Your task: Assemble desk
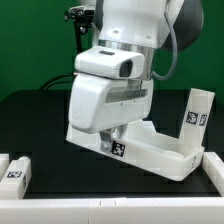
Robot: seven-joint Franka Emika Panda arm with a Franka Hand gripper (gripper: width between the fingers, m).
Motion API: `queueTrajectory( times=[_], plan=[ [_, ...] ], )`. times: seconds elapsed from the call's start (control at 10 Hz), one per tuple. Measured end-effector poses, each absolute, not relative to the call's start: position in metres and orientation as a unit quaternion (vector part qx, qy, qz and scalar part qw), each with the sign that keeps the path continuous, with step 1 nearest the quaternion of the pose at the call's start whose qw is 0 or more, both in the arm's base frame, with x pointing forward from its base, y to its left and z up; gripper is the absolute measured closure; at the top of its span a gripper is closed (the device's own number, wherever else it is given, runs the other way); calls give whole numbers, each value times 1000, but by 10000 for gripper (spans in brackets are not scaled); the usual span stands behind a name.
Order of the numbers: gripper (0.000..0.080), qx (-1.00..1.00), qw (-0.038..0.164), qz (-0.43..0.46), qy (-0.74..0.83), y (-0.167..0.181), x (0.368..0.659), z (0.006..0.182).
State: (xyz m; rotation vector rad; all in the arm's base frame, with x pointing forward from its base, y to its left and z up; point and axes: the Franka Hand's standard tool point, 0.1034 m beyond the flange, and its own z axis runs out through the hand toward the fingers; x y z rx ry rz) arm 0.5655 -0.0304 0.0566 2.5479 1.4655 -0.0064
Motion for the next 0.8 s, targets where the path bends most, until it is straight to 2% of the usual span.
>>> queueTrajectory(
  times=[0.2, 0.5, 0.6, 0.8],
  plan=[
    [742, 824, 108, -12, 556, -34, 567, 57],
    [742, 694, 125, 1, 709, -8, 596, 64],
    [742, 672, 138, 7, 727, -9, 595, 60],
    [742, 649, 138, -8, 748, -16, 591, 58]
  ],
)
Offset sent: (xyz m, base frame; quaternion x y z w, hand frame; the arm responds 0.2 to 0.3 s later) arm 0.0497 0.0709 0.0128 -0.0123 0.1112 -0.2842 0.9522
